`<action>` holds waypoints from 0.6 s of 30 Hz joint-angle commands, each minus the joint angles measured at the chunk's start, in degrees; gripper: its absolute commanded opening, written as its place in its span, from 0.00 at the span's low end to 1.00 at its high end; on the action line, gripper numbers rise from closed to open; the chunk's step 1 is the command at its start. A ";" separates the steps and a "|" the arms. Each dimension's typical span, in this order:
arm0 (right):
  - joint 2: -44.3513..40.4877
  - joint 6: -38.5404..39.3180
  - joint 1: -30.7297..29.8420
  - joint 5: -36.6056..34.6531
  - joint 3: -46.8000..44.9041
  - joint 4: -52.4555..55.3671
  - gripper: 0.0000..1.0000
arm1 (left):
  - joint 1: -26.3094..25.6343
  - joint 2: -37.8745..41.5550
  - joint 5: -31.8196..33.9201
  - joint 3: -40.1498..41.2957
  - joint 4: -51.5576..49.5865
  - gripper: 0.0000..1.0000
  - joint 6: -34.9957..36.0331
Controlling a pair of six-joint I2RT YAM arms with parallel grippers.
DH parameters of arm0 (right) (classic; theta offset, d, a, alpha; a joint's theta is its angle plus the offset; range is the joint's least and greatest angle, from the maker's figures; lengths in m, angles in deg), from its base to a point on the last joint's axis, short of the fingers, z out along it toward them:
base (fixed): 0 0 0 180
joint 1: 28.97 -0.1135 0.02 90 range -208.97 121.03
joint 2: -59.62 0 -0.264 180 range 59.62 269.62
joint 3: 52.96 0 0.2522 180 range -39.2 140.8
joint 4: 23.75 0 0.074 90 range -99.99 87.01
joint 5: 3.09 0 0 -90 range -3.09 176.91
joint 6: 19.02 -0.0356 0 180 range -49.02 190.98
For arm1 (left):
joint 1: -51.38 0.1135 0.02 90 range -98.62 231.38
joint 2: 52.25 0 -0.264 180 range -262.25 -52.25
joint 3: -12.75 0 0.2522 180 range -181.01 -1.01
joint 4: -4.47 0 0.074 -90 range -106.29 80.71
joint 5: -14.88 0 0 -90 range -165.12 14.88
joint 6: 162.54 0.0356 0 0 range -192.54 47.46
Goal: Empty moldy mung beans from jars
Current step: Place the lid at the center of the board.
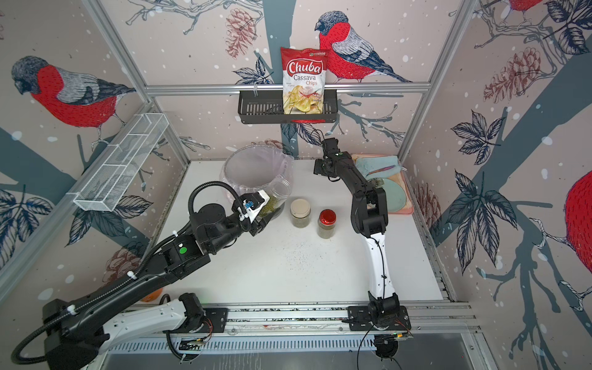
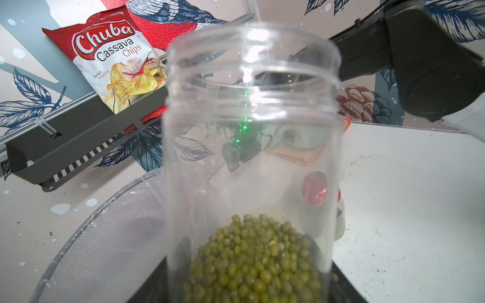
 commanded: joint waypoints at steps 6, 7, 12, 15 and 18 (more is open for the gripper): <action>5.76 0.11 -0.99 -5.18 4.21 1.02 0.60 | 0.24 1.75 1.34 0.08 1.00 0.00 -0.56; 6.03 0.00 -1.01 -5.59 4.17 0.85 0.62 | 0.24 2.04 1.47 0.37 0.97 0.00 -0.67; 6.81 0.32 -1.12 -6.79 3.98 1.34 0.69 | 0.33 3.27 2.42 0.84 0.29 0.00 -0.50; 6.49 0.84 -1.06 -6.12 3.01 1.47 0.75 | 0.28 3.78 3.24 0.42 -0.26 0.00 -0.48; 6.55 1.16 -1.07 -5.28 2.78 2.28 0.80 | 0.33 4.08 3.76 -0.11 -1.12 0.00 -0.24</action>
